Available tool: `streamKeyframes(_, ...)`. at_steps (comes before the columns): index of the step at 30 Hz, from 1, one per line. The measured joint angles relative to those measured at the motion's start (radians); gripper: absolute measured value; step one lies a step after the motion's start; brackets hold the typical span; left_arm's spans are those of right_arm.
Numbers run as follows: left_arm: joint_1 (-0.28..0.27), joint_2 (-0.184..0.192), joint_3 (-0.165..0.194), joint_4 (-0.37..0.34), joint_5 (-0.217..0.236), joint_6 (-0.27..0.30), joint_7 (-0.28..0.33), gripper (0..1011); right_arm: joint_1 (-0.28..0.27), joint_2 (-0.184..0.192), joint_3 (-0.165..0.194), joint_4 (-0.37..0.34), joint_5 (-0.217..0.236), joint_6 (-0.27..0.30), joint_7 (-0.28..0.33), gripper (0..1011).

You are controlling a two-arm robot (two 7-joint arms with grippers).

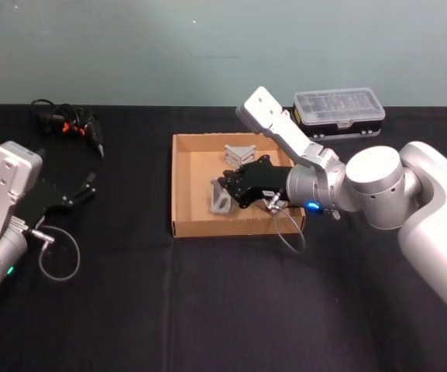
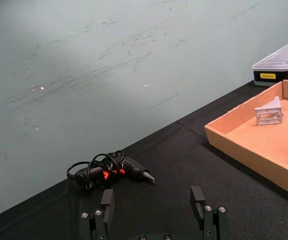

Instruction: Use one hand to pick up the angle iron from the table and place it into the box.

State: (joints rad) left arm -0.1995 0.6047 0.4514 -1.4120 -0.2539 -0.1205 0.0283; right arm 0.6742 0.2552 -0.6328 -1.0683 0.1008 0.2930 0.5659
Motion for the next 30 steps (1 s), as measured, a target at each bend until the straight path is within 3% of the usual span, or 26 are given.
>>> streamKeyframes(10, 0.000, 0.000, 0.000, 0.000, 0.000, 0.000, 0.000, 1000, -0.024, 0.006, 0.025, -0.034, 0.000, -0.003, -0.014, 369)
streamKeyframes(15, 0.000, 0.000, 0.000, 0.000, 0.000, 0.000, 0.000, 1000, -0.063, 0.024, 0.054, -0.102, 0.010, -0.004, -0.043, 530)
streamKeyframes(22, 0.000, 0.000, 0.000, 0.000, 0.000, 0.000, 0.000, 1000, -0.131, 0.057, 0.094, -0.213, 0.021, -0.004, -0.087, 769)
streamKeyframes(30, 0.000, 0.000, 0.000, 0.000, 0.000, 0.000, 0.000, 1000, -0.245, 0.089, 0.175, -0.325, 0.024, -0.034, -0.186, 966)
